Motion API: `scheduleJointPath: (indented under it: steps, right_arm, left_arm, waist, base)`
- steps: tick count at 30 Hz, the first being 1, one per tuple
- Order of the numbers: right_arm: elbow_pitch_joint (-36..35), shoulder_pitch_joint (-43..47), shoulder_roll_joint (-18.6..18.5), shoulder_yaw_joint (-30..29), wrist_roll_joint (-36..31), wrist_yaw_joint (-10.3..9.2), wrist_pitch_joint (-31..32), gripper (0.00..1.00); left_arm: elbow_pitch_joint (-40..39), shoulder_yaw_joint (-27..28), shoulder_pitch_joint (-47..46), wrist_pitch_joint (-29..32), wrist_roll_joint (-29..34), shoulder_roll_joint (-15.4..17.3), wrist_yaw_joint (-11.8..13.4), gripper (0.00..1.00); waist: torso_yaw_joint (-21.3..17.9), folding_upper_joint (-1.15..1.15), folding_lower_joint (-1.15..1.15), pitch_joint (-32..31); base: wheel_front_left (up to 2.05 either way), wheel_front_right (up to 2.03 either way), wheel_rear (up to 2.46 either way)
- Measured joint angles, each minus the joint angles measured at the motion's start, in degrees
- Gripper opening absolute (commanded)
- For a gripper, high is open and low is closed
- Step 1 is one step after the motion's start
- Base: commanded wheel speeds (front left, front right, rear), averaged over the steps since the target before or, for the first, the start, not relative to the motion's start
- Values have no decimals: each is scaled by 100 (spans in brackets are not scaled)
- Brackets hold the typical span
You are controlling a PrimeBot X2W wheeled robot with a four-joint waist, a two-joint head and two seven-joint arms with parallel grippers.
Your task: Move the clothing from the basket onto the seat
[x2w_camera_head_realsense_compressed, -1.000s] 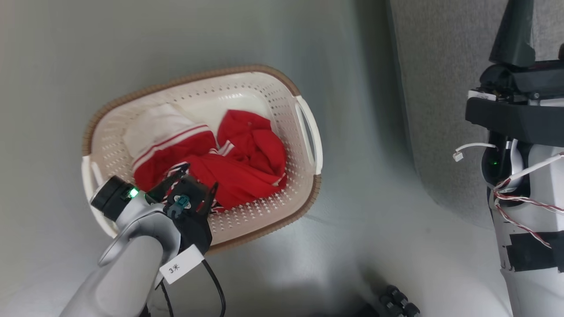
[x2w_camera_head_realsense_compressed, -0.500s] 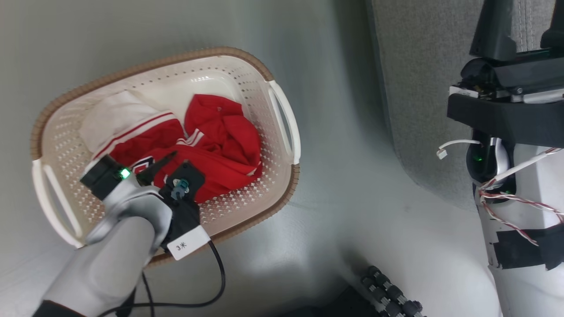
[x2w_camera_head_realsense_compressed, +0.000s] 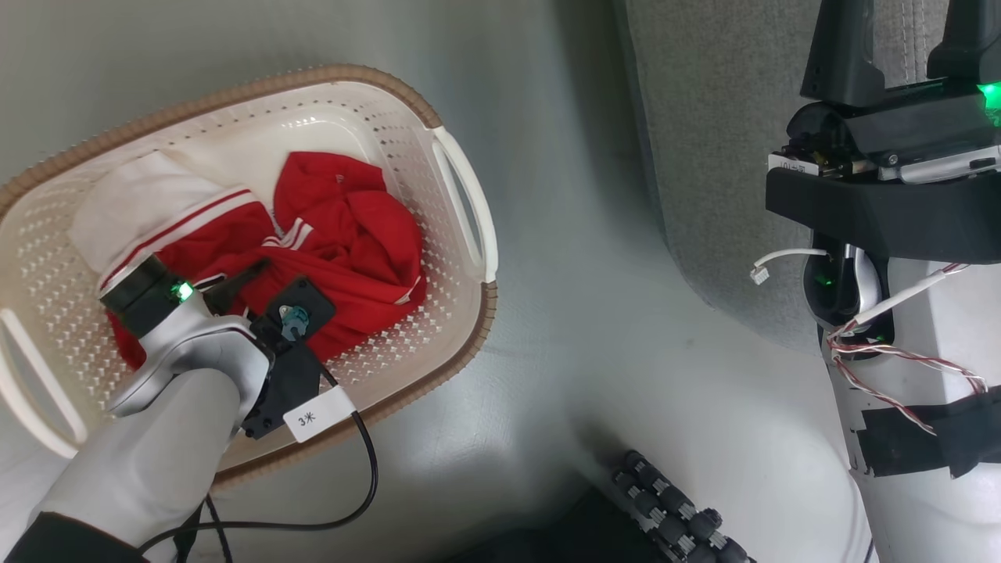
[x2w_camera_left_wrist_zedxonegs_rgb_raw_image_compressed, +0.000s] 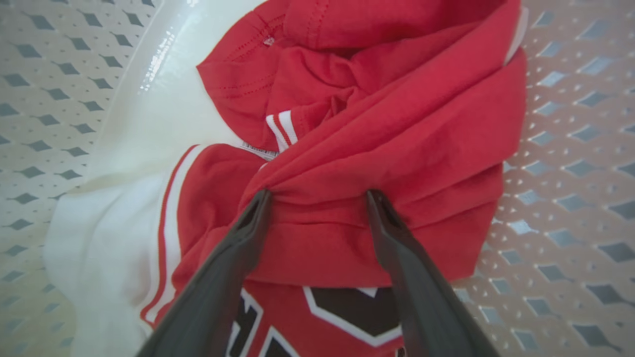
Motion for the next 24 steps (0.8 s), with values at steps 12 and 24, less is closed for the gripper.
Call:
scheduleJointPath:
  steps: [12,24]
  right_arm:
    - [213,2,34,-47,0,0,0,100]
    - [753,36,-51,-169,-121,93,0,100]
  left_arm:
    - [224,-157,-104,-209,-38,-253,-1,0]
    - [171,222,-86,-1195,-767,-899,-41,0]
  waist:
    - [-63,0,0,21]
    - [307,0,0,-460]
  base:
    - [0,0,0]
    - [0,0,0]
